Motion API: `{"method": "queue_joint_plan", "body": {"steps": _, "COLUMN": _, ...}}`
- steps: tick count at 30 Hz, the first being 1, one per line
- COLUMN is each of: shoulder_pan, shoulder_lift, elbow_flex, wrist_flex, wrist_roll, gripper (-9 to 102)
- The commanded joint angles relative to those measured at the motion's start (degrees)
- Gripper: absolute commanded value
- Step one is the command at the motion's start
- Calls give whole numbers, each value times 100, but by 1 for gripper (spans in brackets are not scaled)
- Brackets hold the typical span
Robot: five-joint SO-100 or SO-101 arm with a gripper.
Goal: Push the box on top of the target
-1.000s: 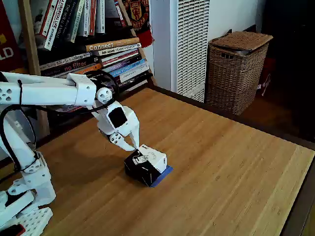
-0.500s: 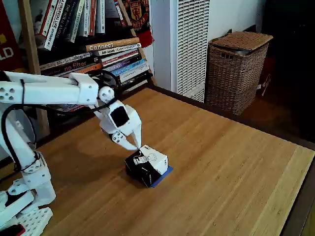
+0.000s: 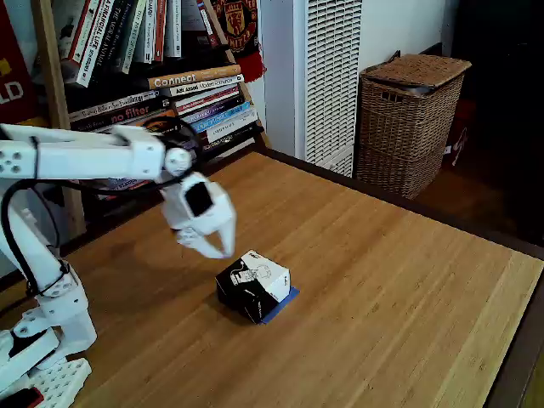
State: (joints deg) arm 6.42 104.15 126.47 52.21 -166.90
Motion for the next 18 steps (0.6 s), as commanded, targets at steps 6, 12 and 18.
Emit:
{"method": "queue_joint_plan", "body": {"steps": 6, "shoulder_pan": -448, "shoulder_lift": 905, "elbow_flex": 158, "wrist_flex": 281, "wrist_roll": 2584, "gripper": 0}}
{"method": "queue_joint_plan", "body": {"steps": 12, "shoulder_pan": -545, "shoulder_lift": 1406, "elbow_flex": 70, "wrist_flex": 817, "wrist_roll": 3964, "gripper": 0}}
{"method": "queue_joint_plan", "body": {"steps": 18, "shoulder_pan": -545, "shoulder_lift": 1767, "elbow_flex": 26, "wrist_flex": 1248, "wrist_roll": 5071, "gripper": 0}}
